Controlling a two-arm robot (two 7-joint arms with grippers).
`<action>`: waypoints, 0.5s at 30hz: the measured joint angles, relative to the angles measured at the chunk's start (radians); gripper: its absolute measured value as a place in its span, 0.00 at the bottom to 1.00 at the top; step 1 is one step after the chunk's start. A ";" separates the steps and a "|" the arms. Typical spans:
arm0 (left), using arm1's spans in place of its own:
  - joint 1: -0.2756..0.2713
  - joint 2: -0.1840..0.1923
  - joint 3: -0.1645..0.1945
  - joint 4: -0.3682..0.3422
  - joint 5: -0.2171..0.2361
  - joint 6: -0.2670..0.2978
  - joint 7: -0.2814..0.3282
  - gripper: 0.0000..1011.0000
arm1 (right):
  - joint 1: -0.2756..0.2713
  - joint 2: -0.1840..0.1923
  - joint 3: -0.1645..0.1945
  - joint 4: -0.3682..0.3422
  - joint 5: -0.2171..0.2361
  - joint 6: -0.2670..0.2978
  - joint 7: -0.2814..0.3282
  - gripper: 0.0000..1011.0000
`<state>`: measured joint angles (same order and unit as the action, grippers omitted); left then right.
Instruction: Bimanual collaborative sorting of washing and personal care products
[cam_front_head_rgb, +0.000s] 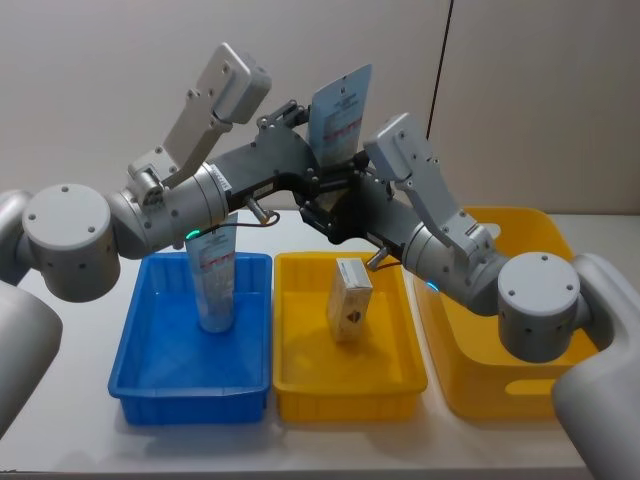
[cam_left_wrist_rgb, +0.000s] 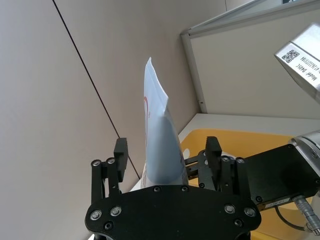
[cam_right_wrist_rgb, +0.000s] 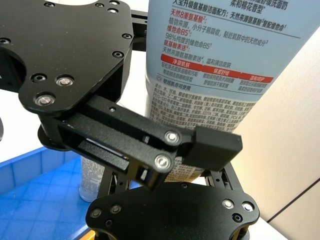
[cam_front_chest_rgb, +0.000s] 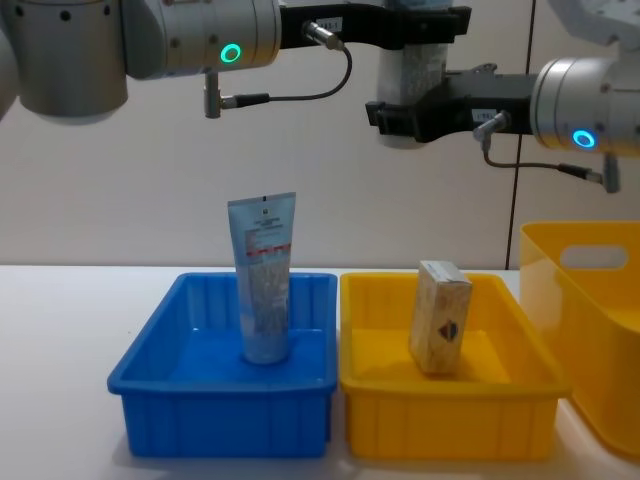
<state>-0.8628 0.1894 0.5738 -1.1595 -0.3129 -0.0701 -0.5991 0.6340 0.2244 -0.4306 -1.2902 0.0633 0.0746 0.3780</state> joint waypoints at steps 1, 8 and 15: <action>0.000 0.000 0.000 0.000 0.000 0.000 0.000 0.93 | 0.000 0.000 0.000 0.000 0.000 0.000 0.000 0.60; 0.000 0.000 0.000 0.000 0.000 0.000 0.000 0.99 | 0.001 0.001 0.009 0.011 -0.012 0.004 -0.018 0.59; 0.000 0.000 0.000 0.000 0.000 0.000 0.000 0.99 | 0.002 0.008 0.028 0.030 -0.030 0.022 -0.053 0.59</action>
<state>-0.8628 0.1895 0.5738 -1.1592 -0.3128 -0.0701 -0.5991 0.6359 0.2323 -0.4031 -1.2598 0.0334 0.0962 0.3252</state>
